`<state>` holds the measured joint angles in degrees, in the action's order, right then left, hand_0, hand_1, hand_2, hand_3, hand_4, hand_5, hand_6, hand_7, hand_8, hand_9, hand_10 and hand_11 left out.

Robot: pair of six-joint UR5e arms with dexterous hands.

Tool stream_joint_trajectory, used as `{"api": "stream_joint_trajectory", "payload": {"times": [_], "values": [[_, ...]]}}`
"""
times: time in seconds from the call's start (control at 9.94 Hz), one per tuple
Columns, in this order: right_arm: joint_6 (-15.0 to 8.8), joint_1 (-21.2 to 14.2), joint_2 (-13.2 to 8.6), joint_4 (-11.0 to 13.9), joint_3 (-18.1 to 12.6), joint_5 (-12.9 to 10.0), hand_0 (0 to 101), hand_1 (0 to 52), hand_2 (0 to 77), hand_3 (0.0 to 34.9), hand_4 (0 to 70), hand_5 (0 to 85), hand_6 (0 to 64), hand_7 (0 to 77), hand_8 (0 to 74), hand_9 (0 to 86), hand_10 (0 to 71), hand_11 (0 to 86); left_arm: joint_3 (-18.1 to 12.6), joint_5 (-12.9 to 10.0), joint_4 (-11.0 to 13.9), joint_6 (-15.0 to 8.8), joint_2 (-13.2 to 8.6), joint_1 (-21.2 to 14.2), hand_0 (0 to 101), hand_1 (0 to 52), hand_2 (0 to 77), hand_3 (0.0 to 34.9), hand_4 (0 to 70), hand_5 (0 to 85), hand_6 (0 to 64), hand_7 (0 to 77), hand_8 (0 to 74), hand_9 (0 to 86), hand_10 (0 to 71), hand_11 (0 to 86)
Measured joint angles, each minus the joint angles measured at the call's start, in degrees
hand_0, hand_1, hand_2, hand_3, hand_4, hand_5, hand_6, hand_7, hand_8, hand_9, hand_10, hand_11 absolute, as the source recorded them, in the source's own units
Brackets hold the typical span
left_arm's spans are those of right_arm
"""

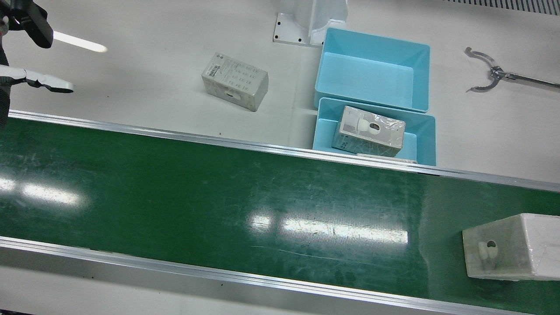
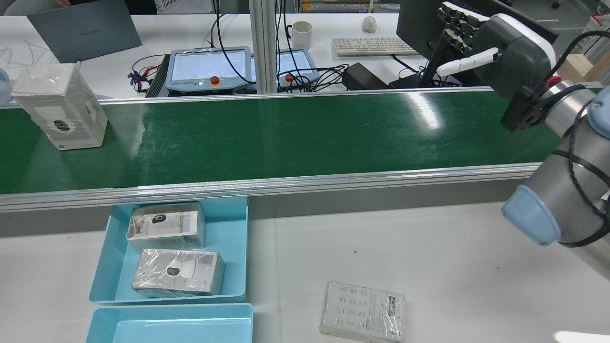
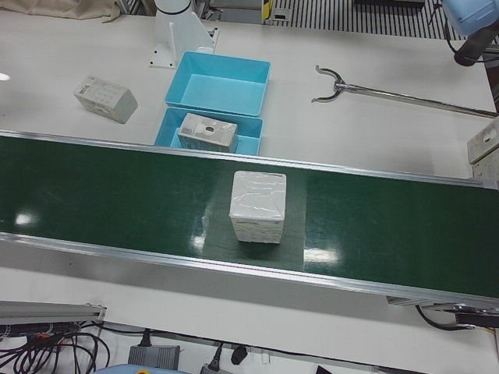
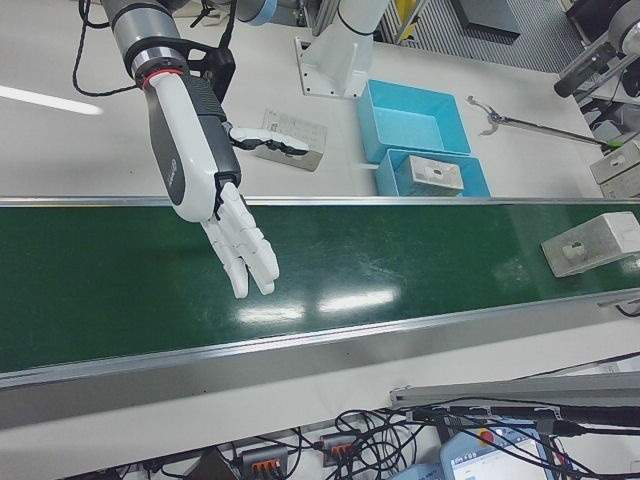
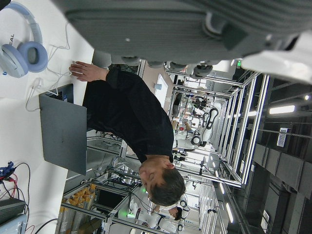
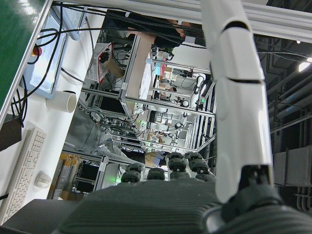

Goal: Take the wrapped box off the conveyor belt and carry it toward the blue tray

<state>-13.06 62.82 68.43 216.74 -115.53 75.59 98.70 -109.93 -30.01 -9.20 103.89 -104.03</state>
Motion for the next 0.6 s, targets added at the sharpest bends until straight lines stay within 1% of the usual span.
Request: {"api": "stream_joint_trajectory", "payload": {"times": [0.1, 0.3, 0.4, 0.5, 0.6], "values": [[-0.05, 0.0, 0.05, 0.0, 0.06, -0.02, 50, 18.5, 12.5, 0.0, 7.6, 0.5, 0.0, 0.5, 0.5, 1.6, 3.8, 7.1, 0.0, 0.0, 0.0, 0.0, 0.0, 0.0, 0, 0.0, 0.5, 0.0, 0.0, 1.1, 0.0, 0.0, 0.0, 0.0, 0.5, 0.0], [-0.06, 0.06, 0.11, 0.0, 0.19, -0.07, 50, 19.1, 13.1, 0.0, 7.6, 0.5, 0.0, 0.5, 0.5, 1.6, 3.8, 7.1, 0.0, 0.0, 0.0, 0.0, 0.0, 0.0, 0, 0.0, 1.1, 0.0, 0.0, 1.1, 0.0, 0.0, 0.0, 0.0, 0.0, 0.0], [-0.07, 0.11, 0.12, 0.0, 0.29, -0.08, 50, 19.6, 17.5, 0.0, 9.3, 0.5, 0.0, 0.0, 1.6, 1.6, 2.2, 7.1, 0.0, 0.0, 0.0, 0.0, 0.0, 0.0, 0, 0.0, 1.1, 0.0, 0.0, 1.1, 0.0, 0.0, 0.0, 0.0, 0.5, 0.0], [-0.09, 0.12, 0.12, 0.0, 0.42, -0.08, 50, 19.6, 17.5, 0.0, 8.7, 0.5, 0.0, 0.0, 1.6, 1.6, 2.7, 7.1, 0.0, 0.0, 0.0, 0.0, 0.0, 0.0, 0, 0.0, 1.1, 0.0, 0.0, 1.1, 0.0, 0.0, 0.0, 0.0, 0.5, 0.0], [-0.19, 0.1, 0.12, 0.0, 0.49, -0.09, 50, 18.5, 18.5, 0.0, 9.3, 0.5, 0.0, 0.5, 1.6, 1.6, 2.7, 6.5, 0.0, 0.0, 0.0, 0.0, 0.0, 0.0, 0, 0.0, 1.1, 0.0, 0.0, 1.1, 0.0, 0.0, 0.0, 0.0, 0.5, 0.0]]}}
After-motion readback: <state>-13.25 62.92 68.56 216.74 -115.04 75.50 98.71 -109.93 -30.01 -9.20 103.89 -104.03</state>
